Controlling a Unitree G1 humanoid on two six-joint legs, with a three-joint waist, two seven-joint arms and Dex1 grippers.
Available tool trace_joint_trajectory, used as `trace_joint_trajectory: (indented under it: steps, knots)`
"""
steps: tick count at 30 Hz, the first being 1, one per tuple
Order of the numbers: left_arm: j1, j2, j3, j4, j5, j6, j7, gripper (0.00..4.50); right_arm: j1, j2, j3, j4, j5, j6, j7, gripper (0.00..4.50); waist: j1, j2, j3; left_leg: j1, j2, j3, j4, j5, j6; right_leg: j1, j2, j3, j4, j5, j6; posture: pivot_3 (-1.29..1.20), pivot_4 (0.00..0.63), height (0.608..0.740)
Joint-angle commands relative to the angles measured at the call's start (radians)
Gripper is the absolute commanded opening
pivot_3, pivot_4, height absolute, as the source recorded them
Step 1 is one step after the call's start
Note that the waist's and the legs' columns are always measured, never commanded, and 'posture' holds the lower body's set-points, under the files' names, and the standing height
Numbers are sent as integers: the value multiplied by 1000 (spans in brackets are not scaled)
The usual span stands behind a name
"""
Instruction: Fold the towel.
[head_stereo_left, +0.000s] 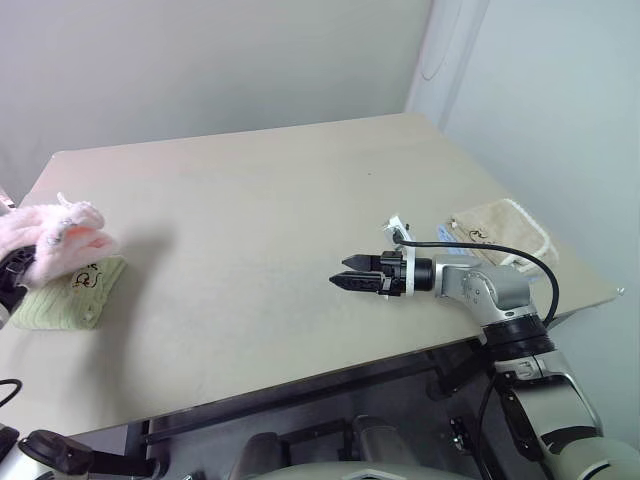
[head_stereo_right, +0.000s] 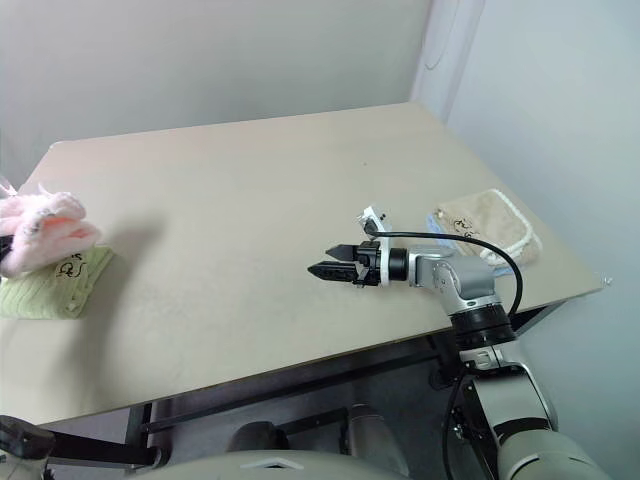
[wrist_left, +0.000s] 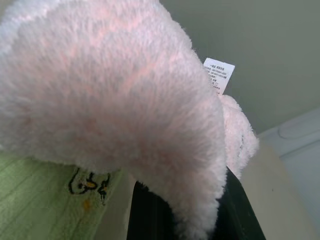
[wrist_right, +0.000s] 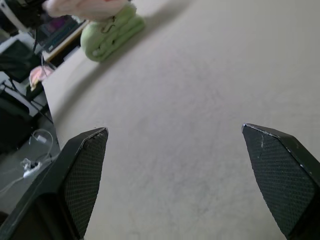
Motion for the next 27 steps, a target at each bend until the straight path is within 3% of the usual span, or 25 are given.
trace_joint_trajectory:
  steps: [1,9,14,19,27]
  knots:
    - [-2,40,-82,26,29,-137,-57,10,-27,-7,-16,-2,-11,-26,10,4500,-1,0,0,0,0,0,0,0,0,0,0,0,0,0,0,0,0,740]
    - [-86,160,-186,158,55,-329,-136,10,15,-30,-12,-28,-25,-30,9,4500,-1,-1,0,-1,0,2,0,0,0,-1,1,0,0,0,0,0,0,740]
    - [-47,195,-207,195,84,-425,-169,10,35,-37,-24,-37,-31,-36,4,4500,-3,1,0,0,0,3,0,0,0,-1,0,1,0,0,0,0,0,740]
    - [81,120,-223,235,99,-484,-202,10,60,-54,-27,-62,-33,-39,2,4500,-1,1,0,0,1,2,-1,0,0,-1,0,1,0,0,0,0,0,740]
    - [130,-16,-260,303,92,-531,-183,10,68,-70,-19,-32,-56,-61,-3,4500,11,-3,-2,0,1,2,2,0,0,1,0,0,1,0,1,0,0,740]
